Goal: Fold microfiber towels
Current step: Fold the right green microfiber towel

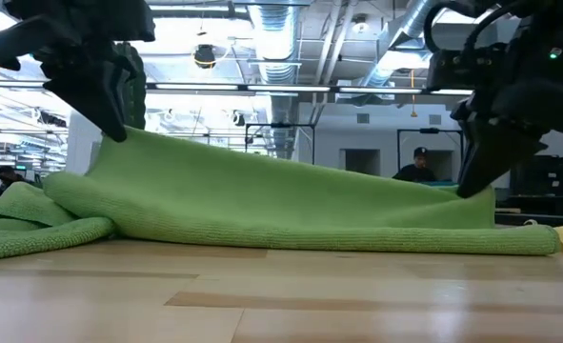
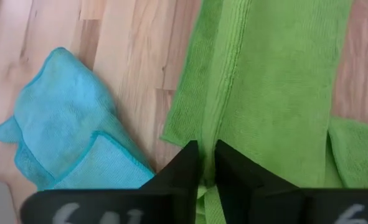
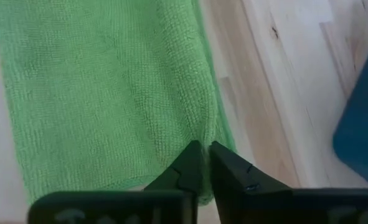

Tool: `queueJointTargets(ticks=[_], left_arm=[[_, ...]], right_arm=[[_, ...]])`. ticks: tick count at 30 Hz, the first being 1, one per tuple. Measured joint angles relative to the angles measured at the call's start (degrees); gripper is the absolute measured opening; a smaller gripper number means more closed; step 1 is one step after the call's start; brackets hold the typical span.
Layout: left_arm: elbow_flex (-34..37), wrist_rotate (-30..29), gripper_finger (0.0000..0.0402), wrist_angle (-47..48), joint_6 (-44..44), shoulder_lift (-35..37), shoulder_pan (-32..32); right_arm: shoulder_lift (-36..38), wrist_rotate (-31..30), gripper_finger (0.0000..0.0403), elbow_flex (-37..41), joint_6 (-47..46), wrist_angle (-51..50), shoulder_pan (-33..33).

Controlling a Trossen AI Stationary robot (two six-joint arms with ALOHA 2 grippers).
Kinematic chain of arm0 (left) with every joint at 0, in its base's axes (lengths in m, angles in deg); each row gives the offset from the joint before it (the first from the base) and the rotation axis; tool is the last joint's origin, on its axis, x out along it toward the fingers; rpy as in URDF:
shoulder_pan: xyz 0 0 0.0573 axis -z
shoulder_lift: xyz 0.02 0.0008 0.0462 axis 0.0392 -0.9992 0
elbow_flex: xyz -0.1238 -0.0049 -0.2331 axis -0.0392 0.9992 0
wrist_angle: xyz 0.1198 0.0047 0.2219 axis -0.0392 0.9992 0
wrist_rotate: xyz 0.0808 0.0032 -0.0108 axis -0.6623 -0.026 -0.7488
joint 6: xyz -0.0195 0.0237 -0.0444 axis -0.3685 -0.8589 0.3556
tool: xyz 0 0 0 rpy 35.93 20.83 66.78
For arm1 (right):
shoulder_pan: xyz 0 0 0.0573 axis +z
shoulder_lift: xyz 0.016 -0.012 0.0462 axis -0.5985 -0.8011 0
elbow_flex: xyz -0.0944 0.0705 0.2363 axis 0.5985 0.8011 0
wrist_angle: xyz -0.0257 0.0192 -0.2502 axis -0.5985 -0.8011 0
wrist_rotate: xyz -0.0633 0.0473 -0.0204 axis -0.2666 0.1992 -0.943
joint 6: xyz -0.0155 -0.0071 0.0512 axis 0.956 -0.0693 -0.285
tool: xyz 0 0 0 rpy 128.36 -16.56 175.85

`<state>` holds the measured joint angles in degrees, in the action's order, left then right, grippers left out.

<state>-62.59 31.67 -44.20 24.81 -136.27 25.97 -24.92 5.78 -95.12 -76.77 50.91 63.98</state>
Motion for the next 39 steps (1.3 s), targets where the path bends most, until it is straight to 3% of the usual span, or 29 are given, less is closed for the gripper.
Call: queueJointTargets(ticks=[15,20,25,32,39], left_arm=[[0.04,-3.09,0.0161,-1.67,-2.69,0.00,0.00],[0.68,0.84,0.0161,-15.87,-5.26,0.00,1.31],[5.87,6.14,0.0141,-30.40,-10.05,0.02,2.31],[12.89,5.73,0.0120,-37.78,-6.47,0.00,1.90],[13.84,6.24,0.0118,-38.45,-3.22,0.00,2.31]], right_arm=[[1.66,-0.34,0.0176,0.07,0.11,1.26,1.14],[5.09,-2.03,0.0188,-0.01,3.51,9.72,5.10],[3.23,-4.20,0.0188,-0.04,5.38,15.51,9.27],[-4.74,-4.61,0.0180,0.03,2.47,17.81,12.27],[-11.07,-4.56,0.0183,0.07,-2.93,16.71,14.48]])
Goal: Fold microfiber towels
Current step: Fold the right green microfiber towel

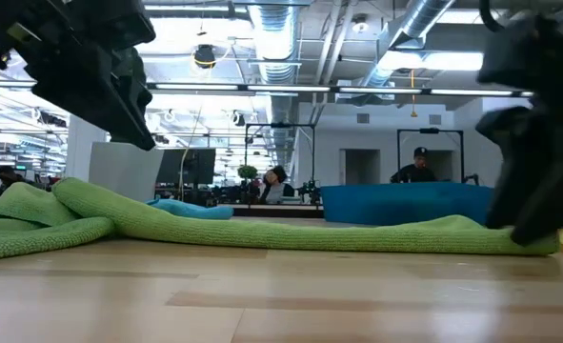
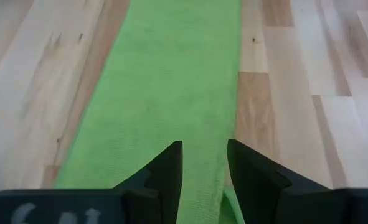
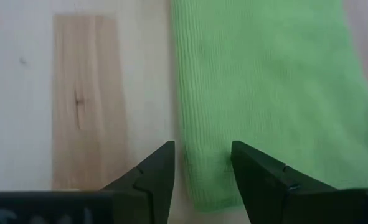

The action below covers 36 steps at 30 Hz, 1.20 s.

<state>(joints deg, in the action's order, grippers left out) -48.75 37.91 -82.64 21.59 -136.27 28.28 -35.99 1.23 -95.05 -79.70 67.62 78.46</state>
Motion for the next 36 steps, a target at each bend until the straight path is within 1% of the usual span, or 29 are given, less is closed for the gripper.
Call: queueJointTargets(ticks=[5,9,12,17,21,24,27,30,33,36], left_arm=[[0.00,0.39,0.0118,0.18,0.84,0.00,0.20],[0.00,0.35,0.0118,-0.09,0.94,0.00,0.18],[0.00,0.31,0.0118,-2.10,0.79,0.00,0.18],[0.00,-0.33,0.0114,-7.51,-2.62,0.00,-0.06],[0.00,-0.34,0.0099,-7.98,-3.86,0.00,-0.76],[0.00,-0.01,0.0086,-7.52,-3.84,0.00,-1.05],[0.00,0.90,0.0075,-7.50,-3.82,0.00,-1.02],[0.00,1.03,0.0066,-7.10,-3.82,0.00,-0.98],[0.00,1.03,0.0062,-6.22,-3.72,0.00,-1.00],[0.00,1.07,0.0061,-5.17,-3.01,0.00,-0.98]], right_arm=[[-2.35,-0.59,0.0177,-0.27,-2.92,0.04,0.99],[-2.65,-0.19,0.0158,-0.31,-3.84,-0.05,1.03],[-2.37,0.59,0.0127,-0.28,-3.80,-0.23,0.78],[-2.31,1.62,0.0064,-0.30,-3.18,-0.65,-0.09],[-2.29,1.65,0.0022,-0.39,-1.88,-1.35,-0.84],[-2.37,1.67,0.0009,-2.00,1.20,-4.03,-1.16],[-2.13,1.89,0.0018,-4.07,4.60,-10.10,-2.35],[-0.11,0.39,0.0022,-6.42,9.05,-13.34,-4.34],[1.64,0.21,0.0015,-7.22,15.92,-13.48,-7.29],[3.53,0.07,0.0011,-7.95,23.33,-10.27,-10.88]])
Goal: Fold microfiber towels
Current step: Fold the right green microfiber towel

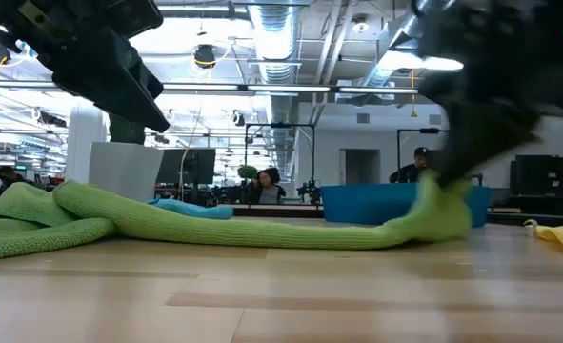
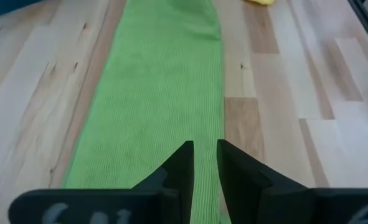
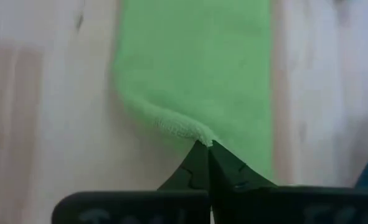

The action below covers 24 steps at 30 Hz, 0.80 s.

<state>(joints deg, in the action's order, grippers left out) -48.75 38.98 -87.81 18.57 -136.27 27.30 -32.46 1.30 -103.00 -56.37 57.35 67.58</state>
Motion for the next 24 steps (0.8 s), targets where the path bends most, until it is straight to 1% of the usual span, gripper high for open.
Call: queueJointTargets(ticks=[3,5,7,9,12,17,21,24], left_arm=[[0.00,0.13,0.0061,1.49,0.90,0.00,0.00],[0.00,0.19,0.0061,2.56,1.27,0.00,0.00],[-0.19,0.39,0.0061,4.57,1.65,0.23,0.00],[-1.41,0.36,0.0061,8.11,2.95,0.45,0.00],[-3.91,0.25,0.0061,14.75,4.11,0.85,0.08],[-8.69,-0.73,0.0061,24.24,4.71,2.03,0.87],[-12.07,-2.63,0.0061,30.93,5.51,2.88,1.59],[-14.30,-3.63,0.0061,34.44,6.49,2.93,2.18]], right_arm=[[0.67,0.21,0.0015,-0.03,8.26,6.18,-3.79],[0.63,1.47,0.0019,-0.03,14.31,11.30,-6.41],[0.26,4.12,0.0020,-0.03,19.58,17.24,-9.04],[-0.97,7.76,0.0017,-0.10,23.79,23.30,-11.42],[-3.18,11.58,0.0014,-0.75,28.59,30.86,-14.38],[-8.66,14.83,0.0020,-5.97,34.44,34.61,-17.44],[-14.70,17.75,0.0019,-13.21,38.68,35.03,-18.59],[-19.47,18.13,0.0017,-19.02,42.65,34.86,-18.96]])
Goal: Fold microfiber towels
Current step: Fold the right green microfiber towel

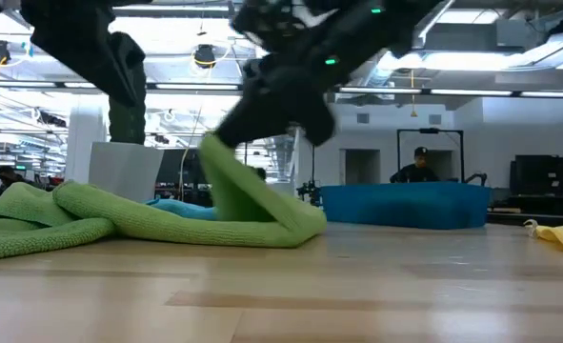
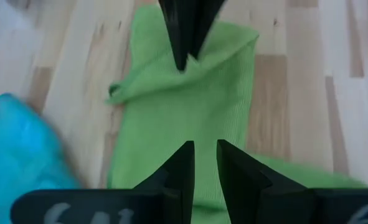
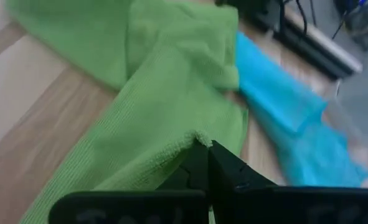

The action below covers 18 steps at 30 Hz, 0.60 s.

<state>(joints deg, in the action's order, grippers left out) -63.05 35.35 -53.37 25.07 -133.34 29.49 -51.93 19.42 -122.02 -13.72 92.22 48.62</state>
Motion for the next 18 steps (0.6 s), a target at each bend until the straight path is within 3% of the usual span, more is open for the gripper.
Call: queueJointTargets(ticks=[10,18], left_arm=[[-2.03,-1.12,0.0061,6.02,3.68,0.21,2.21],[-2.03,-1.14,0.0061,8.24,6.30,0.21,3.52]], right_arm=[[-10.37,1.29,0.0022,-15.40,6.44,0.44,-0.87],[-10.63,9.40,0.0025,-16.27,5.38,-0.53,-0.74]])
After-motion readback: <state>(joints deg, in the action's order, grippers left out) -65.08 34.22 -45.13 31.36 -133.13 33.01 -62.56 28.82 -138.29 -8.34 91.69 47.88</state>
